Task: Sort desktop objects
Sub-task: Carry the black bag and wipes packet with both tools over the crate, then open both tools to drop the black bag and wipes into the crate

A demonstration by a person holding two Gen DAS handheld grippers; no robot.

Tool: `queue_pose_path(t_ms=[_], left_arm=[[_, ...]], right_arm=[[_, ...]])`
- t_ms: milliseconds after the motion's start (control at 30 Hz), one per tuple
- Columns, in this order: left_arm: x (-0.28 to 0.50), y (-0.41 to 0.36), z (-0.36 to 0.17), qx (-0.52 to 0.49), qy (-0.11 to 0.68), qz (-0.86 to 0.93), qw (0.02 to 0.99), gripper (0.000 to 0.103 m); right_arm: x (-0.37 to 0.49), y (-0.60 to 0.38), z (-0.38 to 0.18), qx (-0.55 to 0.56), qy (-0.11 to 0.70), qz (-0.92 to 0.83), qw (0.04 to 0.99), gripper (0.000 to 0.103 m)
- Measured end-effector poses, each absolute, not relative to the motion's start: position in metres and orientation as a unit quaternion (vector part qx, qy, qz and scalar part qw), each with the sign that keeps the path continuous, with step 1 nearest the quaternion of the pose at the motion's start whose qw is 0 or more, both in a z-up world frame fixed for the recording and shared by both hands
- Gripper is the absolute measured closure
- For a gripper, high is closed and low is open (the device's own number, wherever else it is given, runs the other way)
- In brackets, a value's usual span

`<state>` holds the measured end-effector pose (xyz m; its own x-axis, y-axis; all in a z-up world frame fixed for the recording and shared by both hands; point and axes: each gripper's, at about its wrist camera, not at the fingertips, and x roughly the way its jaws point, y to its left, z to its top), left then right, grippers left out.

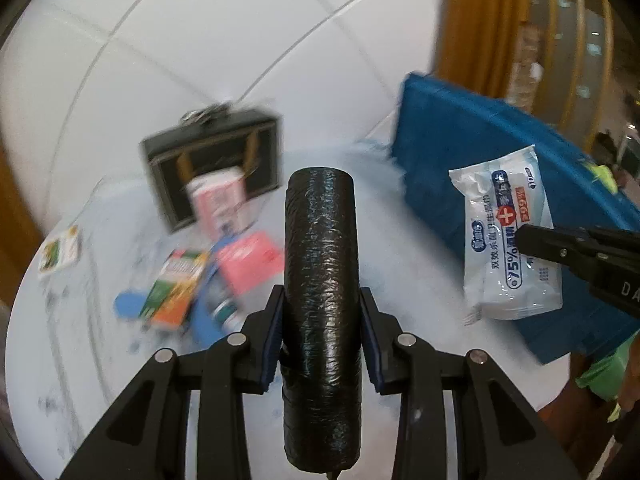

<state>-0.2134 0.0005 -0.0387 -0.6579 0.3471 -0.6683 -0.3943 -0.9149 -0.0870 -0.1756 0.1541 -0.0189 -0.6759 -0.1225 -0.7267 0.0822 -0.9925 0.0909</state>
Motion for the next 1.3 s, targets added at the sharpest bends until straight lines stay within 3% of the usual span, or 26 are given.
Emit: queue_pose_path(t_ms=[467,633,967,1300], left_arm=[[-0.247,0.173,0.087,-0.274,0.068,0.9,0.331,0.069],[-0.26,0.248,0.123,-0.261,0.09,0.884,0.377,0.069],[-0.299,0.37,0.101,-0.316,0.142,0.845,0.408,0.069],[-0.314,0.402,0.059,-0.349,0.185,0.822,0.41,0.069]], right_arm=[[-0.154,0.295,0.116,0.297,-0.066,-0.949,-0.088,0.093],[-0.158,0.356,0.135,0.295,-0.095,-0.94,-0.142,0.093],[-0.19,0.447,0.103,0.334,-0.174,-0.903,-0.204,0.093],[-0.225,0.475,0.076,0.359,-0.19,-0.882,-0.24,0.093]])
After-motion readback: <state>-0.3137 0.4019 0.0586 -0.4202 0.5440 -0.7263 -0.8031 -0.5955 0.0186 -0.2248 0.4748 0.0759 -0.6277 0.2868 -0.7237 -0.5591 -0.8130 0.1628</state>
